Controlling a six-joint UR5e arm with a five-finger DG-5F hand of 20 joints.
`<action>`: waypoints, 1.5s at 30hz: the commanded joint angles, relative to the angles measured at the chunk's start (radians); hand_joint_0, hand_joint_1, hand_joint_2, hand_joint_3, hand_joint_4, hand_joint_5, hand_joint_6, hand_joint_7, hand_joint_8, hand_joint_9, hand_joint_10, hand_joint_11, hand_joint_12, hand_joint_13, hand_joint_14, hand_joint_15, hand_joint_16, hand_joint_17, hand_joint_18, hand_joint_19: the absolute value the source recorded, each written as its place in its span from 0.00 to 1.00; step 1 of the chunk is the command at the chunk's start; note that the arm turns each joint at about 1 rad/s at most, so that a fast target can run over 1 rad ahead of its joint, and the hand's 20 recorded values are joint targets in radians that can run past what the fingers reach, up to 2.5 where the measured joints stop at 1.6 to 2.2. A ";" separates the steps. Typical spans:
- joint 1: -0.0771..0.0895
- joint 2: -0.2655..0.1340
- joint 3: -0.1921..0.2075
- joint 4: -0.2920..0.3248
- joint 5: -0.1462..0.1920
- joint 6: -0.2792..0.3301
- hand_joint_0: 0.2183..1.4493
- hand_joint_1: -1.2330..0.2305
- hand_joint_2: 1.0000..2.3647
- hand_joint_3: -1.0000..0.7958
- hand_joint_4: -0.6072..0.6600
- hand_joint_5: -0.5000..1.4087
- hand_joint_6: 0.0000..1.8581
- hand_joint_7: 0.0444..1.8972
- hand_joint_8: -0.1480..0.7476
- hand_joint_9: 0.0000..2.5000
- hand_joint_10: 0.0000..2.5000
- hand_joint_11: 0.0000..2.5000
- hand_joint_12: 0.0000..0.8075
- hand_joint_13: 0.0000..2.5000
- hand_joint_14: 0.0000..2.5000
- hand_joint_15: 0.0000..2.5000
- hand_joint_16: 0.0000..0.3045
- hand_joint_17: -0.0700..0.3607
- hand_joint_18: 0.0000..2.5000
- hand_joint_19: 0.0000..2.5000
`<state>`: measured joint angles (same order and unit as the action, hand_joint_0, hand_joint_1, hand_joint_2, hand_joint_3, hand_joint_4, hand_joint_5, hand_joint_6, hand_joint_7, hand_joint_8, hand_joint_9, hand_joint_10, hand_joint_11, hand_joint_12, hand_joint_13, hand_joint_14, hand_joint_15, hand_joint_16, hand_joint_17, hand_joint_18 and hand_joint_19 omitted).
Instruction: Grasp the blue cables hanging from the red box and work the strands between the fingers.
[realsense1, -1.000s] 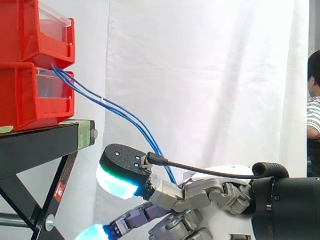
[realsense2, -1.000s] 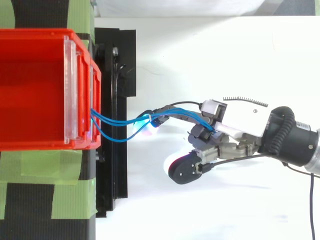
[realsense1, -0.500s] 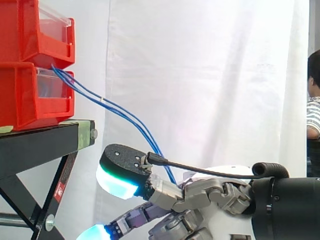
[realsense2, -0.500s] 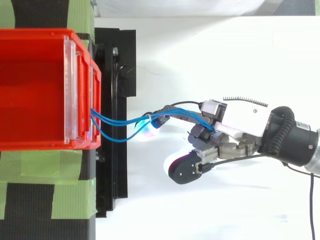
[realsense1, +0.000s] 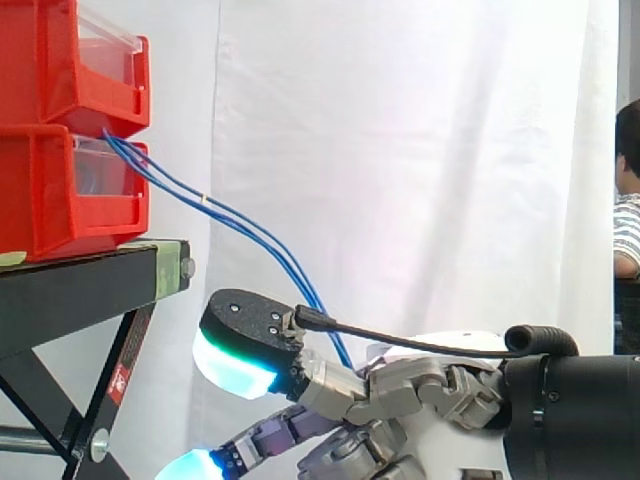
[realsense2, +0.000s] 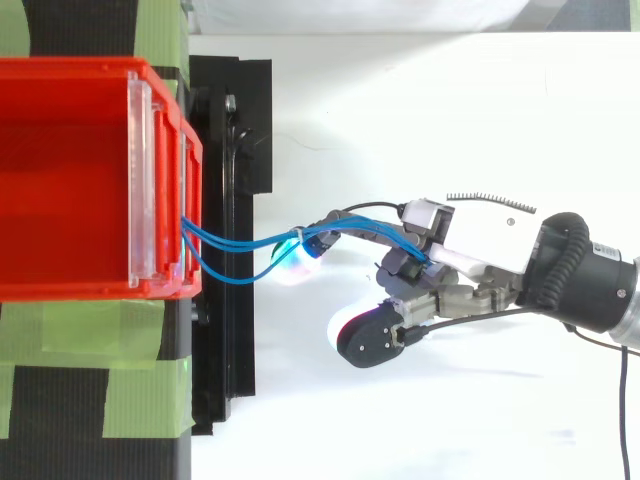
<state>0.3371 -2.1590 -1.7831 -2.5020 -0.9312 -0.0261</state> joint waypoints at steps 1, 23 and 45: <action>0.000 0.001 0.001 0.002 0.000 0.000 0.41 0.47 0.00 0.00 0.68 0.29 0.01 0.53 0.74 0.70 1.00 1.00 0.68 0.74 1.00 0.72 0.64 0.50 0.92 0.28; 0.000 -0.001 0.001 0.000 0.000 0.000 0.41 0.47 0.00 0.00 0.69 0.29 0.01 0.54 0.73 0.70 1.00 1.00 0.69 0.74 1.00 0.71 0.64 0.50 0.92 0.29; -0.001 -0.001 -0.001 0.000 0.000 0.000 0.40 0.47 0.00 0.00 0.66 0.27 0.01 0.54 0.73 0.70 1.00 1.00 0.69 0.74 1.00 0.71 0.64 0.50 0.92 0.29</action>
<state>0.3370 -2.1594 -1.7828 -2.5019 -0.9311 -0.0261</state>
